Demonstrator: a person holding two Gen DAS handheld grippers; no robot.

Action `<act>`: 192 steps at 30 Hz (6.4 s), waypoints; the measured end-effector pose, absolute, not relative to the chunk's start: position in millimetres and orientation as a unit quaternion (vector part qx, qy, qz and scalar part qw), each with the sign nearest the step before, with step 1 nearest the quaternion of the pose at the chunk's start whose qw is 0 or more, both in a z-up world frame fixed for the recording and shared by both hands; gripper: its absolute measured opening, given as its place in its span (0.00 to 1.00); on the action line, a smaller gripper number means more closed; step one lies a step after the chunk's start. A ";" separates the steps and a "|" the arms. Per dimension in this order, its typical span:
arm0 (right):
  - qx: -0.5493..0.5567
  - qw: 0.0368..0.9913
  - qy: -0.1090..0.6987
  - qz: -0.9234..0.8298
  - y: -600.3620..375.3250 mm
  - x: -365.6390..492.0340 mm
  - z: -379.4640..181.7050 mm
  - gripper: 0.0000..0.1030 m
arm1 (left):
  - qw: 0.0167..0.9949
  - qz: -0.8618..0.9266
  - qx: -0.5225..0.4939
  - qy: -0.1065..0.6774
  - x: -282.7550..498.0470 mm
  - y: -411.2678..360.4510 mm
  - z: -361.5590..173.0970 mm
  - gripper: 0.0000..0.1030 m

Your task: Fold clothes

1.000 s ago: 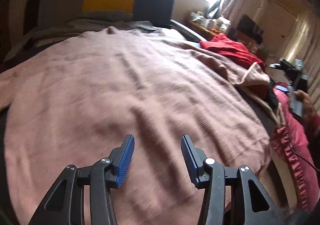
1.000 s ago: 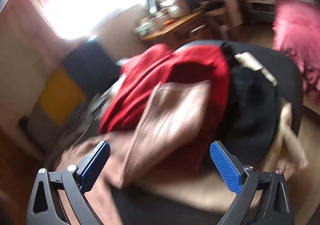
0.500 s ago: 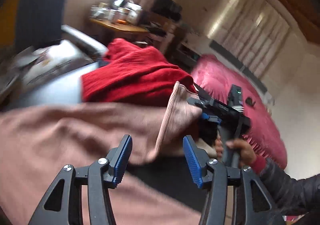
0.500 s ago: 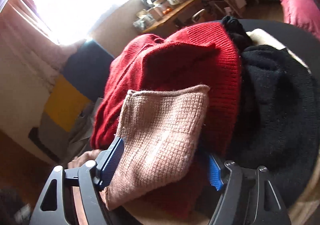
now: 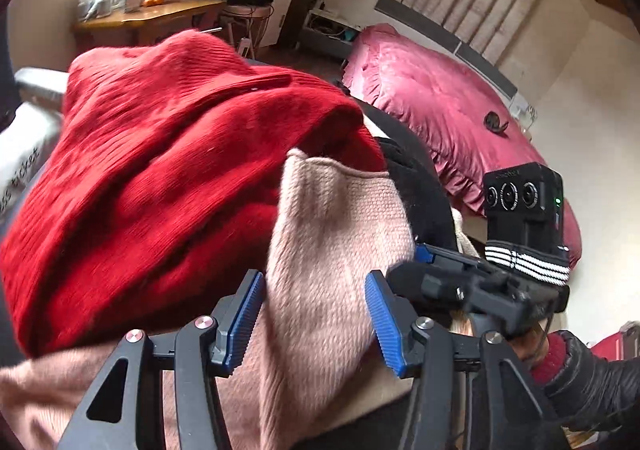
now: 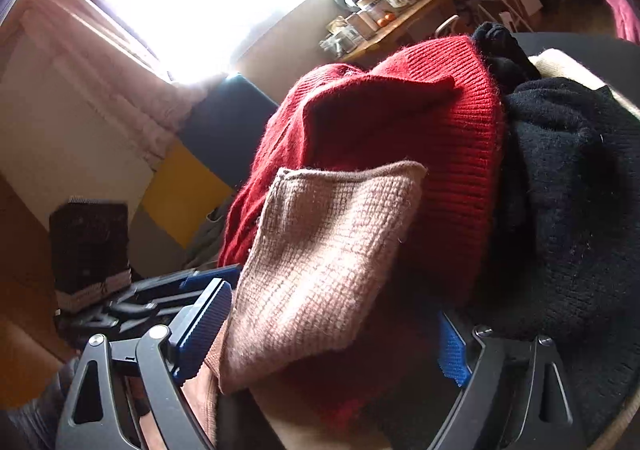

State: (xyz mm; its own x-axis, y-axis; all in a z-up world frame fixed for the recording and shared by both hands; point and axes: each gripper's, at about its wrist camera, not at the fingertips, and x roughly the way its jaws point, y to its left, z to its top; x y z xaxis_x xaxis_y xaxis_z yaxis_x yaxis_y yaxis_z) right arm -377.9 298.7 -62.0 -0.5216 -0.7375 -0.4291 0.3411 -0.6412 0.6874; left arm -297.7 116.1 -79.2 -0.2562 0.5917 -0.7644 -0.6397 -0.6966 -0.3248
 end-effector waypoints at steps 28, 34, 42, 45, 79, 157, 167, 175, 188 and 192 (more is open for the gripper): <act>0.373 0.416 -0.135 -0.819 183.8 -305.1 -4.9 1.00 | 0.071 0.927 -0.285 -0.234 -240.5 -199.9 33.6 0.05; 0.416 0.498 -0.091 -0.755 74.3 -264.1 -21.3 1.00 | -0.002 0.926 -0.262 -0.271 -153.6 -288.3 7.8 0.05; 0.466 0.505 -0.037 -0.726 -11.4 -219.6 -60.7 1.00 | -0.068 0.908 -0.267 -0.316 -51.1 -372.7 -50.6 0.05; 0.456 0.498 -0.025 -0.737 -12.3 -210.6 -66.9 1.00 | -0.074 0.894 -0.290 -0.332 -20.9 -383.7 -87.3 0.05; 0.438 0.513 -0.073 -0.735 -4.3 -223.1 -76.2 1.00 | -0.121 0.861 -0.403 -0.285 4.6 -427.4 -157.0 0.08; 0.434 0.479 -0.041 -0.761 -122.4 -349.4 -57.0 1.00 | -0.192 0.882 -0.404 -0.150 -11.8 -388.4 -155.3 0.53; 0.409 0.469 -0.043 -0.781 -116.5 -368.1 -77.9 1.00 | -0.189 0.888 -0.377 -0.181 -3.0 -393.0 -159.5 0.54; 0.410 0.476 -0.061 -0.776 -114.9 -371.9 -80.5 1.00 | -0.199 0.889 -0.372 -0.177 -8.2 -389.2 -161.8 0.55; 0.412 0.554 0.059 -0.721 -196.6 -368.0 -21.9 1.00 | -0.109 0.913 -0.359 -0.162 -77.3 -443.4 -92.3 0.56; 0.438 0.558 0.125 -0.694 -252.8 -376.7 -31.3 1.00 | -0.099 0.904 -0.384 -0.157 -118.7 -461.3 -105.0 0.56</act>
State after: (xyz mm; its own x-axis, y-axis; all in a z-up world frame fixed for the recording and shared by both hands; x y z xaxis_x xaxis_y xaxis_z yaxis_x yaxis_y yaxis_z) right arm -376.7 -252.8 -31.3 0.0058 -0.6648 -0.7470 0.8835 -0.3466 0.3153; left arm -118.7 -461.3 -105.0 -0.6850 -0.0572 -0.7263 0.2991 -0.9311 -0.2088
